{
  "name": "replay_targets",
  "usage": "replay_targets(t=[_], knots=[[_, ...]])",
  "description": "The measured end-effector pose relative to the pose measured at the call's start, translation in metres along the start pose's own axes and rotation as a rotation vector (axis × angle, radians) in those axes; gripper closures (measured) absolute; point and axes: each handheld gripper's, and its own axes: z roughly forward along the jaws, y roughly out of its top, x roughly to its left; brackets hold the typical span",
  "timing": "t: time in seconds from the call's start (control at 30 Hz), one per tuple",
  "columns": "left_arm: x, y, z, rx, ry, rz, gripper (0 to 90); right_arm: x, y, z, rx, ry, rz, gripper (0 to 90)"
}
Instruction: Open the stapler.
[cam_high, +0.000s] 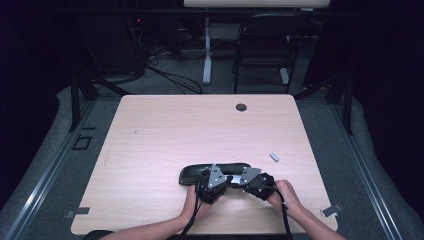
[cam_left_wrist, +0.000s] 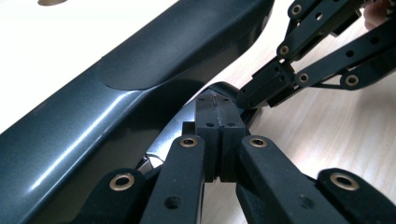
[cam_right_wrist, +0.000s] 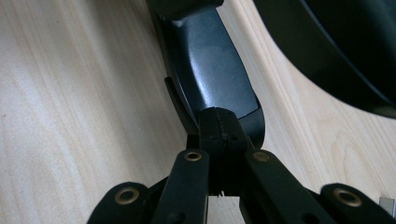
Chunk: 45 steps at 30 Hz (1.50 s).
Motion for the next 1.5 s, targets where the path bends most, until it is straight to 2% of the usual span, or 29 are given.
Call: replay_targets(t=[0.2,0.37,0.4,0.43,0.57,0.8,0.83,0.97,1.07,1.13,1.17,1.2,1.23,1.3,1.5], knots=[[0.001,-0.002,0.006,-0.022,0.023,-0.029,90.0,-0.001,-0.002,0.000,-0.007,-0.004,0.028,90.0],[-0.002,-0.003,0.008,-0.043,0.024,-0.017,90.0,0.003,-0.002,0.001,-0.024,-0.046,0.015,90.0],[-0.002,-0.003,0.008,-0.043,0.024,-0.017,90.0,0.003,-0.002,0.001,-0.024,-0.046,0.015,90.0],[-0.002,-0.003,0.009,-0.042,0.023,-0.014,90.0,0.003,-0.003,0.003,-0.049,-0.040,0.035,90.0],[-0.001,-0.003,0.009,-0.043,0.019,-0.015,90.0,0.001,-0.004,0.003,-0.051,-0.038,0.017,90.0],[0.000,-0.003,0.010,-0.042,0.013,-0.012,90.0,0.000,-0.004,0.004,-0.079,-0.018,0.033,90.0],[0.000,-0.003,0.010,-0.042,0.015,-0.014,90.0,0.000,-0.004,0.003,-0.069,-0.020,0.018,90.0],[-0.001,-0.003,0.011,-0.045,0.017,-0.029,90.0,0.000,-0.004,0.004,-0.086,-0.005,0.027,90.0],[0.000,-0.003,0.011,-0.042,0.015,-0.027,90.0,-0.001,-0.005,0.004,-0.087,-0.017,0.008,90.0],[0.000,-0.002,0.010,-0.039,0.017,-0.021,90.0,-0.003,-0.006,0.004,-0.092,0.002,0.031,90.0],[-0.001,-0.002,0.010,-0.039,0.020,-0.022,90.0,-0.003,-0.006,0.005,-0.102,0.007,0.057,90.0],[-0.001,-0.002,0.010,-0.039,0.020,-0.022,90.0,-0.003,-0.006,0.005,-0.102,0.007,0.057,90.0],[-0.002,-0.002,0.010,-0.030,0.042,-0.004,90.0,-0.004,-0.006,0.004,-0.087,0.012,0.060,90.0],[-0.002,-0.002,0.010,-0.025,0.054,-0.001,90.0,-0.004,-0.006,0.004,-0.088,0.004,0.059,90.0],[-0.001,-0.001,0.012,-0.044,0.062,-0.003,90.0,-0.006,-0.007,0.004,-0.094,0.019,0.088,90.0]])
